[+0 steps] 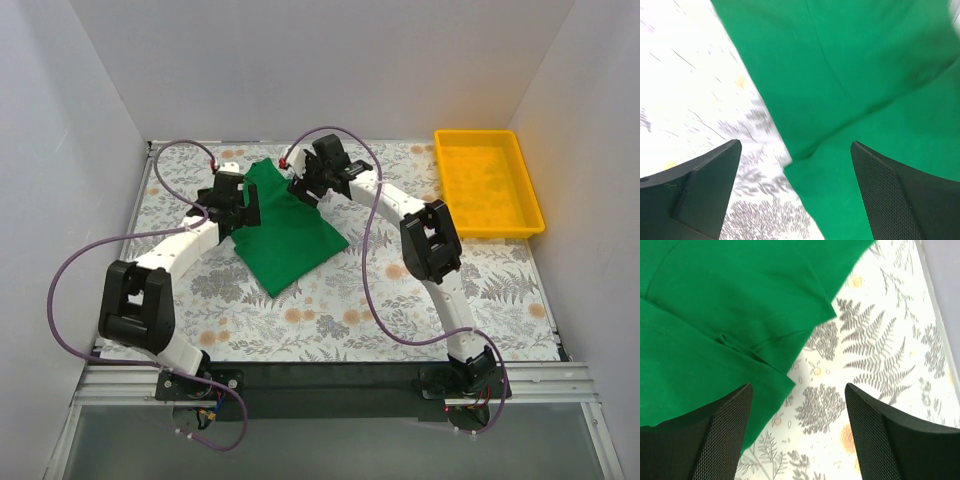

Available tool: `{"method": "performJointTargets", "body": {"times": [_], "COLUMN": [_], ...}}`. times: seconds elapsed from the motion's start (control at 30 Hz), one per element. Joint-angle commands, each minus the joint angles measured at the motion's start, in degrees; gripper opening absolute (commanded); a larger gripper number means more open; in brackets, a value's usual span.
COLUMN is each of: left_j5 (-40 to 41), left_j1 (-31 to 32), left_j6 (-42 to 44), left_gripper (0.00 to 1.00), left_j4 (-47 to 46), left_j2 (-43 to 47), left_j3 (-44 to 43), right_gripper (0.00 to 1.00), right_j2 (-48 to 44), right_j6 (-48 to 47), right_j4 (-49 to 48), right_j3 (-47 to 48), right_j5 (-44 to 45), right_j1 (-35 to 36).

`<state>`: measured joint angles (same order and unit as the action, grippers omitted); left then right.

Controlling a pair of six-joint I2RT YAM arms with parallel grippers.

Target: Fold and stack the t-shirts

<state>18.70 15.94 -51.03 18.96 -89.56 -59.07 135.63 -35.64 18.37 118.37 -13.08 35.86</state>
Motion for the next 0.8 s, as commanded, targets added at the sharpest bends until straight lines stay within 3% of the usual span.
{"method": "performJointTargets", "body": {"times": [0.0,0.03,0.07,0.13,0.17,0.2,0.3,0.4,0.5,0.77], "left_j5": [5.49,2.95,-5.26,-16.0,-24.85,-28.94,-33.12,-28.22,-23.64,-12.03], "left_j1": [-1.0,-1.0,-1.0,-1.0,-0.83,-0.31,5.37,15.12,20.77,26.42], "left_j6": [0.14,0.14,0.31,0.75,0.4,0.4,3.72,10.56,15.67,20.79], "left_gripper": [0.91,0.89,0.86,0.79,0.78,0.77,0.76,0.77,0.77,0.76], "left_j4": [-2.27,-1.39,0.62,2.56,2.83,2.84,3.36,3.89,4.94,2.93], "left_j2": [6.49,9.37,11.06,16.75,18.61,20.55,27.4,28.65,26.29,17.49], "left_j3": [-3.6,-3.42,-2.03,1.04,4.54,6.93,13.62,16.17,17.14,19.78], "right_gripper": [0.81,0.82,0.82,0.8,0.79,0.8,0.82,0.83,0.82,0.79], "right_j2": [-7.47,-9.05,-12.38,-16.95,-18.81,-20.91,-28.22,-29.2,-27.18,-24.28], "right_j6": [6.72,5.59,-2.08,-15.18,-30.74,-37.85,-57.89,-60.95,-60.08,-57.09], "right_j4": [-4.48,-3.09,-0.55,14.4,18.76,21.59,22.5,21.88,21.62,21.62], "right_j3": [-4.35,-6.55,-10.57,-13.85,-19.78,-23.49,-38.68,-40.41,-37.35,-34.25], "right_j5": [1.32,-4.61,-10.24,-26.98,-29.17,-30.06,-24.21,-22.87,-24.18,-26.38], "right_j1": [-2.01,-2.63,-3.5,-6.23,-7.46,-8.08,-8.87,-9.14,-9.4,-9.58]}}
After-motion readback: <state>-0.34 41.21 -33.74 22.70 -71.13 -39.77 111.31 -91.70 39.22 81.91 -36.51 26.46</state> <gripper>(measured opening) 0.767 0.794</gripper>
